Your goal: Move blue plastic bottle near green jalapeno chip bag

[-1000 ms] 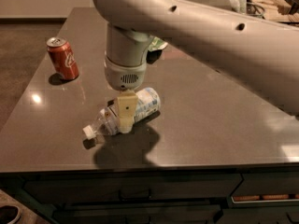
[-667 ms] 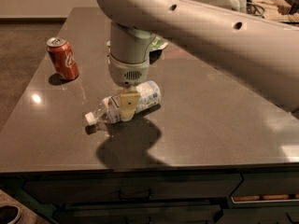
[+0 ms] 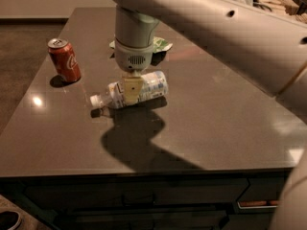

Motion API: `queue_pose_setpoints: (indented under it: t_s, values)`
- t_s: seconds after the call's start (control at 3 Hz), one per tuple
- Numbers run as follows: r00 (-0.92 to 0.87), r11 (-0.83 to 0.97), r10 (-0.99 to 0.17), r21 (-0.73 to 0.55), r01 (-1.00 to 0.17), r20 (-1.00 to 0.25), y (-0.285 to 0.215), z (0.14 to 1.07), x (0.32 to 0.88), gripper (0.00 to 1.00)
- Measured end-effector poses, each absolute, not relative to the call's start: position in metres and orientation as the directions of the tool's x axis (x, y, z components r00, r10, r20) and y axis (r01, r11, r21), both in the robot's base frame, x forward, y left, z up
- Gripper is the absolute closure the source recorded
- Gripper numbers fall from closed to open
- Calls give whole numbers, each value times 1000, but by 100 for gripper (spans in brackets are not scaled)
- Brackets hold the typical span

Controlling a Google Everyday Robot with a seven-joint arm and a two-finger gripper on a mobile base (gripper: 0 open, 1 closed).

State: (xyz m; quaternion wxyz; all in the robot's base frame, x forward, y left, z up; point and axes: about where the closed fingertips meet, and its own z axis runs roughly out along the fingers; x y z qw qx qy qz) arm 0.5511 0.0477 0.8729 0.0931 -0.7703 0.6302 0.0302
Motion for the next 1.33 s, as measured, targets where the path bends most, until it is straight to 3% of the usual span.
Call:
queue_pose_setpoints:
  t_s: [0.33,1.33]
  values:
    - [143,-125,-973,-108,-986,-179,50,883,583,100]
    - [-29,54,-973,-102,-993,-228,36,875,688,100]
